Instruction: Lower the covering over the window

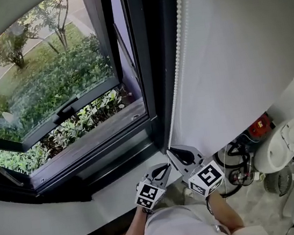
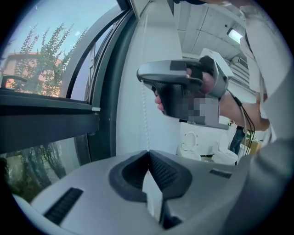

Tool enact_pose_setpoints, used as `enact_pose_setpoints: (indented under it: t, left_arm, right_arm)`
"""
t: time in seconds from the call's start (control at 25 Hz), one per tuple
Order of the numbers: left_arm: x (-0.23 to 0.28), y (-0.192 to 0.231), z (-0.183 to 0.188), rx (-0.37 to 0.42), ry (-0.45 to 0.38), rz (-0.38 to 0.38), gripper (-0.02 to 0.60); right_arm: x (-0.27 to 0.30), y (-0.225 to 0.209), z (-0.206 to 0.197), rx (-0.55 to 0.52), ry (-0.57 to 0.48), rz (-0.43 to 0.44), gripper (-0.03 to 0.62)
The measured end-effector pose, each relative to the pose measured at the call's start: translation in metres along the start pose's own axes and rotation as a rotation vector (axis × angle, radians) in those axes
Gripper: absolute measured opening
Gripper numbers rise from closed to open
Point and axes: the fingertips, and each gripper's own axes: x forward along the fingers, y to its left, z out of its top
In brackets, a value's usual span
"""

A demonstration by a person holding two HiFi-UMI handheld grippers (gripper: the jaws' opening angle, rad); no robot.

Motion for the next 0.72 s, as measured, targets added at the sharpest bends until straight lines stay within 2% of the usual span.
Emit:
enact_pose_setpoints:
  t: [0.28, 0.44, 0.6, 0.72]
  left_arm:
    - [0.009, 0.002, -0.037, -0.032, 0.040, 0.004, 0.012]
    - [0.010, 0.005, -0.052, -0.061, 0.036, 0.007, 0.012]
    - [0.007, 0.007, -0.053, -0.048, 0.040, 0.032, 0.014]
    - [-0.003, 0.006, -0.034, -0.041, 0.015, 0.039, 0.015]
  right_arm:
    - [0.003, 0.001, -0.038, 0.016, 0.083, 0.005, 0.000]
    - [0.003, 0.001, -0.052, 0.031, 0.097, 0.002, 0.000]
    - [0.004, -0.001, -0.054, 0.026, 0.098, 0.000, -0.002]
    - [0.004, -0.003, -0.054, 0.017, 0.101, -0.002, -0.001]
